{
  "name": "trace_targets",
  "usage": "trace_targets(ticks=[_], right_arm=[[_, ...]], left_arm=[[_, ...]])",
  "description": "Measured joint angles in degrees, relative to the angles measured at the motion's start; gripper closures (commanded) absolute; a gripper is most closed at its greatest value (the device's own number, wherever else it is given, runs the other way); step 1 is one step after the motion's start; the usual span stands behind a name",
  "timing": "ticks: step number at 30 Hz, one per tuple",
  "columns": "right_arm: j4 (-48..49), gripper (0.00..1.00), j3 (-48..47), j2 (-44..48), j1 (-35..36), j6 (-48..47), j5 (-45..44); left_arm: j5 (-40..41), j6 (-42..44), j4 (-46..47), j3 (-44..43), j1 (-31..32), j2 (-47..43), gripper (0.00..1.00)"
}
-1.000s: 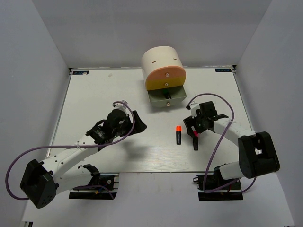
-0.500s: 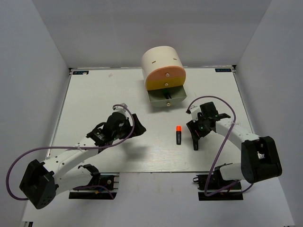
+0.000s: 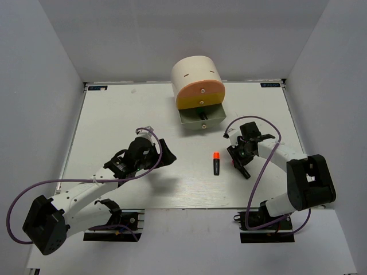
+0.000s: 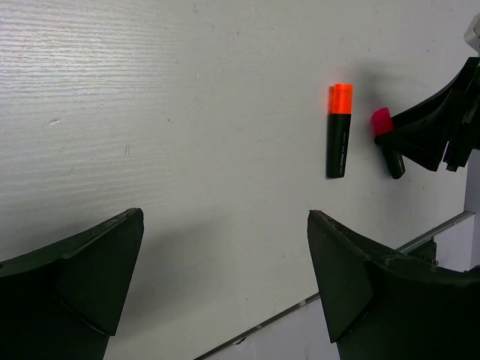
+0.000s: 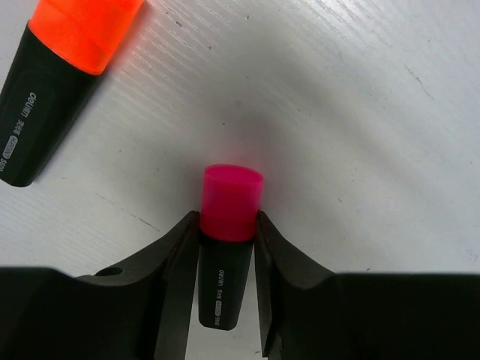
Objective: Sort the stationery into containers
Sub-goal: Pick up the pen from the center of the board.
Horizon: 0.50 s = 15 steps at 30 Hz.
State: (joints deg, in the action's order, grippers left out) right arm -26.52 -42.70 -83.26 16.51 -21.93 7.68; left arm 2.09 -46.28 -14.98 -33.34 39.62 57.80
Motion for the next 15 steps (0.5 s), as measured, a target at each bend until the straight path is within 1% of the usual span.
trace_targets(ticks=[1, 5, 8, 11, 15], right_arm=[[-0.1, 0.82, 0.0, 0.0, 0.0, -0.3, 0.2], [-1.0, 0.9, -0.8, 0.0, 0.0, -2.6, 1.9], [-1.9, 0.92, -4.1, 0.8, 0.0, -5.5, 4.5], [-1.4, 0.93, -11.0, 1.5, 0.0, -8.7, 8.2], [4.1, 0.93, -20.0, 1.4, 0.0, -12.7, 15.2]], left_arm=[[0.0, 0.0, 0.0, 0.0, 0.0, 0.0, 0.0], [-0.3, 0.0, 0.2, 0.1, 0.0, 0.1, 0.03], [-1.0, 0.2, 0.6, 0.2, 0.0, 0.8, 0.03], [-1.7, 0.2, 1.1, 0.2, 0.0, 2.1, 0.03], [-2.6, 0.2, 1.6, 0.3, 0.0, 3.3, 0.03]])
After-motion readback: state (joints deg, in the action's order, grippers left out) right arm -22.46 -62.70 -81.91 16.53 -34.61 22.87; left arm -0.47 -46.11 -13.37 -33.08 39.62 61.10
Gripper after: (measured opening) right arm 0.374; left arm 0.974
